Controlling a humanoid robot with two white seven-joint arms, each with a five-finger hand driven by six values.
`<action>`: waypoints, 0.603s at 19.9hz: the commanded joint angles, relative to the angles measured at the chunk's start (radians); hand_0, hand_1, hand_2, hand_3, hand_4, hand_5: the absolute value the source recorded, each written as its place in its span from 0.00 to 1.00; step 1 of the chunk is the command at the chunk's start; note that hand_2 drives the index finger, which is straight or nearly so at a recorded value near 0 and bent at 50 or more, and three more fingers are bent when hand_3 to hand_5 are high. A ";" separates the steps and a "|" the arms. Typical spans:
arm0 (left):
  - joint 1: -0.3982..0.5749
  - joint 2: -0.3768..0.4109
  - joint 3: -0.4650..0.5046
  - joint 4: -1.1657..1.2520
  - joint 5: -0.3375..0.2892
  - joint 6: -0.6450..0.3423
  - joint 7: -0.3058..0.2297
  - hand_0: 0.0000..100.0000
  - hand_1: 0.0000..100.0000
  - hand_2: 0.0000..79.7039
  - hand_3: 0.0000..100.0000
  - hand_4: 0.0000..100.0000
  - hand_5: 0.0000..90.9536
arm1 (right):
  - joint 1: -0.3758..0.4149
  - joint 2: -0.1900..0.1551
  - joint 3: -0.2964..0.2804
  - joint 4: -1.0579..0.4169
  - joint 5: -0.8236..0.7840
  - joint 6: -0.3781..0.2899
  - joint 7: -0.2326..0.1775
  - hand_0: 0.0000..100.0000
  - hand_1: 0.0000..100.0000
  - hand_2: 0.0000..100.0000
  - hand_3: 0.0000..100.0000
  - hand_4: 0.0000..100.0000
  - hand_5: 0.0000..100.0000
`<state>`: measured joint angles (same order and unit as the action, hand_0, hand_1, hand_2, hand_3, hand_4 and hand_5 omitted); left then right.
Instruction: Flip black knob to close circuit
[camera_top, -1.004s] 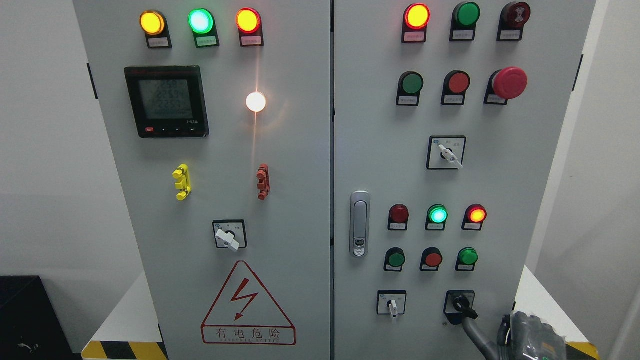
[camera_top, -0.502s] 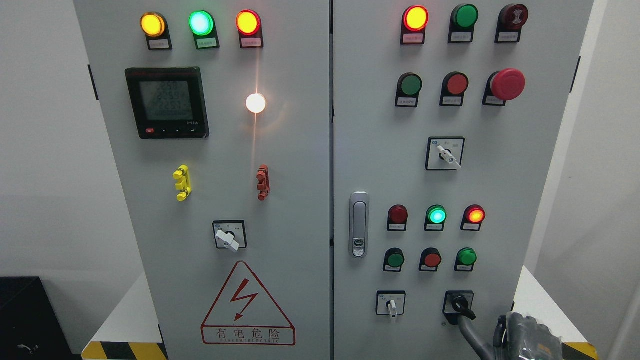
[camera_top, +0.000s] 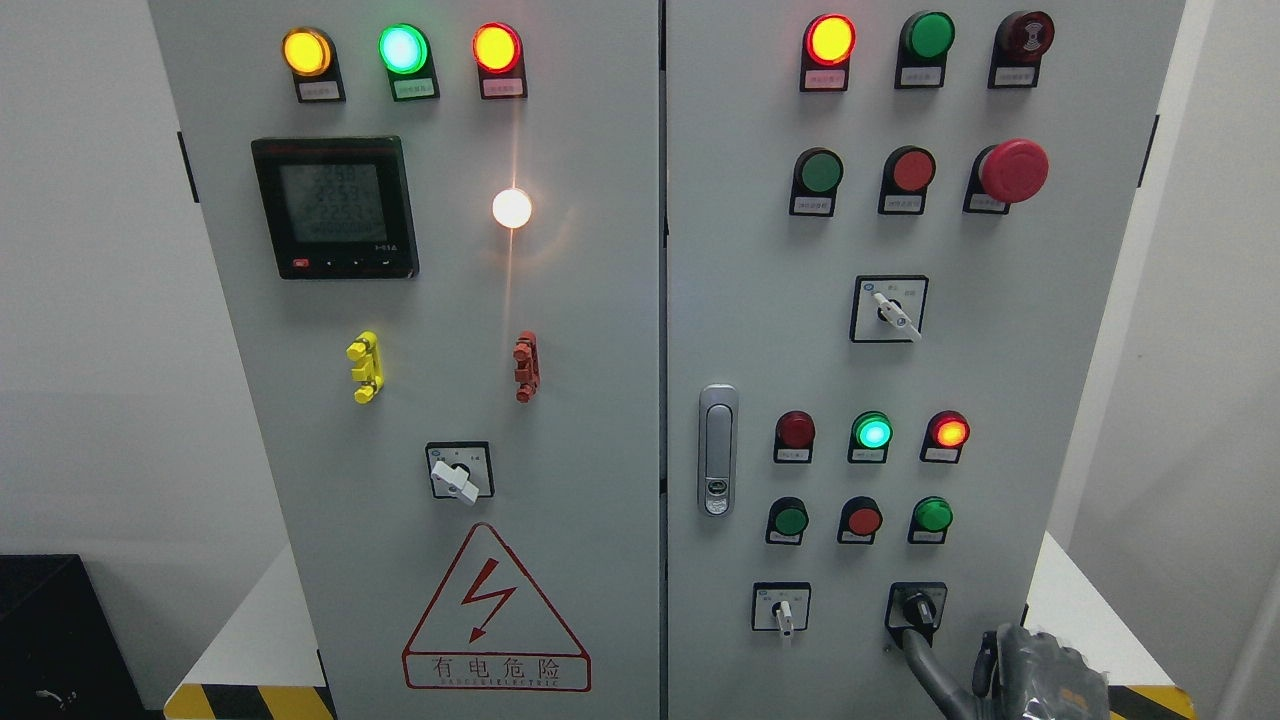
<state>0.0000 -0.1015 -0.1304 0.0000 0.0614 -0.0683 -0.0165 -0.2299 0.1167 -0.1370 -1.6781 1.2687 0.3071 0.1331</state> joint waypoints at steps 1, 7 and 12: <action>0.021 0.000 0.000 -0.023 0.000 -0.001 0.000 0.12 0.56 0.00 0.00 0.00 0.00 | 0.006 0.000 0.042 -0.005 -0.003 -0.002 0.006 0.00 0.00 0.88 1.00 0.91 0.99; 0.021 -0.001 0.000 -0.023 0.000 -0.001 0.000 0.12 0.56 0.00 0.00 0.00 0.00 | 0.075 0.001 0.048 -0.119 -0.063 -0.006 -0.004 0.00 0.00 0.86 1.00 0.91 0.98; 0.021 0.000 0.000 -0.023 0.000 -0.001 0.000 0.12 0.56 0.00 0.00 0.00 0.00 | 0.164 0.004 0.056 -0.253 -0.187 -0.008 -0.056 0.00 0.02 0.81 0.97 0.88 0.95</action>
<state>0.0000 -0.1014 -0.1304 0.0000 0.0613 -0.0682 -0.0166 -0.1446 0.1180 -0.1082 -1.7643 1.1828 0.3000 0.1038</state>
